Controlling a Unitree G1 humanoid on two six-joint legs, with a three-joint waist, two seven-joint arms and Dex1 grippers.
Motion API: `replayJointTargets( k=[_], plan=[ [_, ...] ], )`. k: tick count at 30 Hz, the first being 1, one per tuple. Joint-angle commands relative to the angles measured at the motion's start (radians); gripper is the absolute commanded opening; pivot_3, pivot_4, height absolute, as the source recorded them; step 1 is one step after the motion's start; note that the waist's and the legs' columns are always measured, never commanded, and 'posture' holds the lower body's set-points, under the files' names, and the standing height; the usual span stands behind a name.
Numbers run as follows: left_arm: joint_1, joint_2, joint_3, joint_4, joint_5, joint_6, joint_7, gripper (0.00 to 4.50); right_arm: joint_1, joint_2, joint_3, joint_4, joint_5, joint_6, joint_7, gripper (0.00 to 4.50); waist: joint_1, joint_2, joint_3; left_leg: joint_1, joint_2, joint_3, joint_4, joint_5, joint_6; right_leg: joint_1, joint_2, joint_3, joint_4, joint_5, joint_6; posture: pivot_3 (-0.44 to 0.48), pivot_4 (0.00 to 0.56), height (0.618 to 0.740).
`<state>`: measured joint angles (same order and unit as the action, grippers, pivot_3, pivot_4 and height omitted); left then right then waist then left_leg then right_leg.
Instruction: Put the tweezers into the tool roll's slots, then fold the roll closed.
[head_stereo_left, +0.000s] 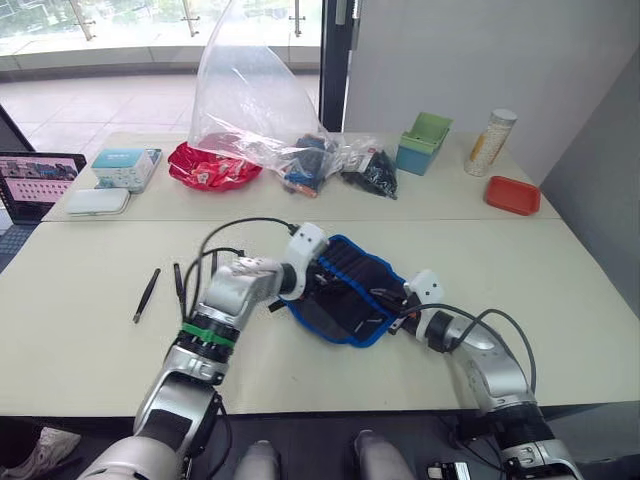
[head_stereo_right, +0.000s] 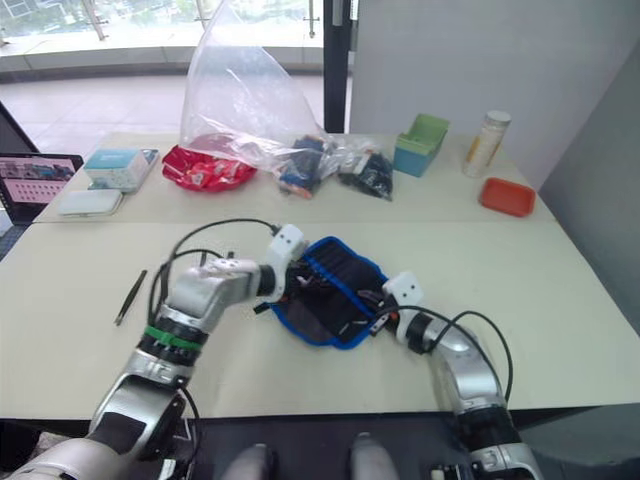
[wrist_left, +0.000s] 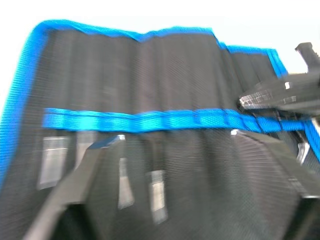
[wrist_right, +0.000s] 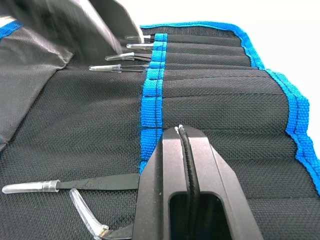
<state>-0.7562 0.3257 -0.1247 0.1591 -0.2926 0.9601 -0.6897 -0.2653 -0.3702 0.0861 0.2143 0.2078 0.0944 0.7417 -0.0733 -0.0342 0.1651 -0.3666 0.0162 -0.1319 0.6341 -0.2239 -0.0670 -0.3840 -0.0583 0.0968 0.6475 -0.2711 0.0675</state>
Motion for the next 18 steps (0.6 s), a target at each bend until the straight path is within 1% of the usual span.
replayJointTargets(
  k=[1,4,7,8,10,11,13,16,18],
  plan=[
    [-0.051,0.080,0.130,-0.065,-0.058,0.010,-0.013,4.48,0.037,0.010,0.078,0.123,-0.059,0.040,0.033,0.00,-0.003,0.000,0.000,0.000,0.000,0.000,0.000,0.000,0.000,0.000,0.000,0.000,0.000,0.000,0.000,0.000,0.150,0.740],
    [-0.033,0.151,0.240,-0.068,-0.081,-0.002,0.017,4.48,0.019,0.017,0.079,0.140,-0.058,0.027,0.048,0.00,-0.010,0.000,0.000,0.001,0.001,0.000,-0.001,0.000,0.000,0.000,0.000,0.000,0.000,0.000,0.000,0.000,0.150,0.740],
    [0.054,0.221,0.360,-0.091,-0.087,-0.090,0.030,4.48,0.005,0.022,0.080,0.152,-0.054,0.017,0.064,0.00,-0.020,0.000,0.000,0.003,0.001,0.000,-0.002,0.000,-0.001,0.000,0.000,0.000,0.000,0.000,0.000,0.000,0.150,0.740],
    [0.086,0.231,0.410,-0.102,-0.098,-0.123,0.035,4.48,0.000,0.023,0.082,0.157,-0.054,0.015,0.071,0.00,-0.024,0.000,0.000,0.003,0.001,0.001,-0.003,0.001,-0.001,0.001,0.000,0.001,0.000,0.000,0.000,0.000,0.150,0.740],
    [0.138,0.211,0.536,-0.125,-0.154,-0.186,0.064,4.48,-0.010,0.026,0.092,0.173,-0.060,0.012,0.085,0.00,-0.024,0.000,0.000,0.005,0.002,0.001,-0.007,0.002,-0.003,0.000,0.000,0.001,0.000,0.000,-0.001,0.000,0.150,0.740],
    [0.175,0.202,0.580,-0.146,-0.169,-0.223,0.074,4.48,-0.015,0.027,0.098,0.182,-0.064,0.010,0.092,0.00,-0.024,-0.002,0.000,0.005,0.002,0.001,-0.007,0.002,-0.003,0.000,0.001,0.001,0.000,0.000,-0.001,0.000,0.150,0.740],
    [0.265,0.193,0.632,-0.194,-0.175,-0.299,0.082,4.48,-0.026,0.030,0.107,0.200,-0.070,0.004,0.105,0.00,-0.025,-0.004,0.000,0.005,0.003,0.000,-0.007,0.002,-0.003,0.000,0.001,0.000,0.000,0.001,-0.002,0.000,0.150,0.740],
    [0.427,0.199,0.664,-0.264,-0.122,-0.409,0.108,4.48,-0.043,0.034,0.114,0.220,-0.077,-0.001,0.127,0.00,-0.028,-0.005,-0.001,0.007,0.003,0.002,-0.007,0.002,-0.004,0.001,0.001,0.001,-0.001,0.001,-0.002,0.000,0.150,0.740],
    [0.547,0.205,0.686,-0.304,-0.096,-0.452,0.126,4.48,-0.055,0.035,0.118,0.235,-0.082,-0.006,0.144,0.00,-0.028,-0.005,-0.001,0.012,0.005,0.005,-0.009,0.002,-0.004,0.003,0.001,0.002,-0.001,0.001,-0.003,0.000,0.150,0.740]
  ],
)
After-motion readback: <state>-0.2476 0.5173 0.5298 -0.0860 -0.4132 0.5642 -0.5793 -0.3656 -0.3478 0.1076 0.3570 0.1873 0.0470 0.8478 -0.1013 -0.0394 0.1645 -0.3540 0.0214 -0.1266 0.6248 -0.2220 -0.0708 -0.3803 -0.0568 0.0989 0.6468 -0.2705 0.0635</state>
